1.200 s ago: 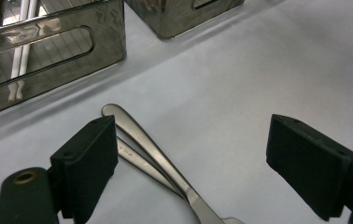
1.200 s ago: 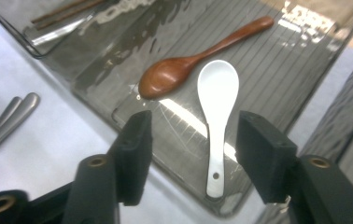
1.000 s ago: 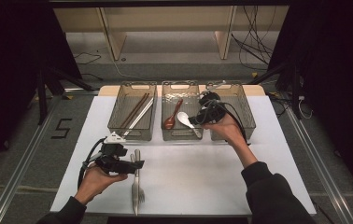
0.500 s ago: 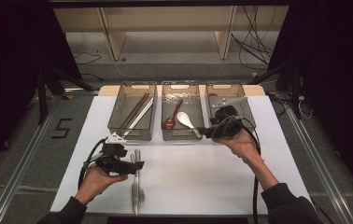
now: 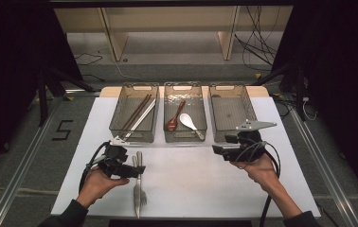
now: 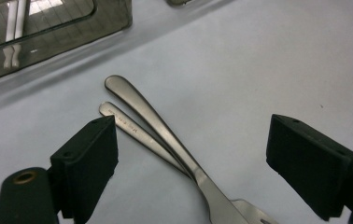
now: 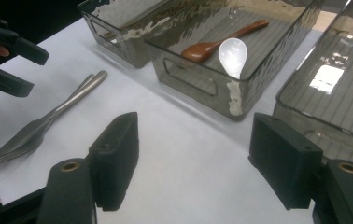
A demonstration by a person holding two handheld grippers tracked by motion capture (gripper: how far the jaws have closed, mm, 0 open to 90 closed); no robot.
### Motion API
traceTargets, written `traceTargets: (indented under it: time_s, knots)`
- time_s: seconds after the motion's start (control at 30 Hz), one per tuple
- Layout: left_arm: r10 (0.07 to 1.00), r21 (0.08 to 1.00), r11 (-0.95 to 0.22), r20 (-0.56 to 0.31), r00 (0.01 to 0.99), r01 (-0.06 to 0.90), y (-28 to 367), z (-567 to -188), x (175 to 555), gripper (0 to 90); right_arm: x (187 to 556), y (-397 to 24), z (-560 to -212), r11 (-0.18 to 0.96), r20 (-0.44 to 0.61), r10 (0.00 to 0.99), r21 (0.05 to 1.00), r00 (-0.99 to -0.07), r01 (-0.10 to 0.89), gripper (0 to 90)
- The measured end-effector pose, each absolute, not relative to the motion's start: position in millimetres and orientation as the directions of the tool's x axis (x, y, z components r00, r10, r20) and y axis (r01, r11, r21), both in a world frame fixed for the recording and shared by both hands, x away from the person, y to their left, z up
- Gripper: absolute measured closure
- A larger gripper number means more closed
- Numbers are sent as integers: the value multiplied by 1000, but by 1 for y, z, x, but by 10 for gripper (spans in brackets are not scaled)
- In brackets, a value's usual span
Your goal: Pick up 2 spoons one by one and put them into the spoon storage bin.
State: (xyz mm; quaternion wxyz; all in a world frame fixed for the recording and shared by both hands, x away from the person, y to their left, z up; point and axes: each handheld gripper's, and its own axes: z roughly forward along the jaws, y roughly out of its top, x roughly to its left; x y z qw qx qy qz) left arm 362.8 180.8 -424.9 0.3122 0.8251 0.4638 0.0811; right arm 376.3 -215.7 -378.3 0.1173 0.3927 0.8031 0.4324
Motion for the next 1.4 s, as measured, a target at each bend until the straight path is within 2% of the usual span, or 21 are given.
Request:
traceTargets:
  time_s: [0.67, 1.4]
  knots:
    - [821, 511, -410, -154, 550, 755, 176, -434, 365, 161, 329, -245, -393, 221, 175, 761, 836, -624, 503, 290]
    - [824, 425, -450, -140, 548, 785, 170, -445, 372, 178, 321, -248, -398, 233, 172, 766, 824, -619, 517, 268]
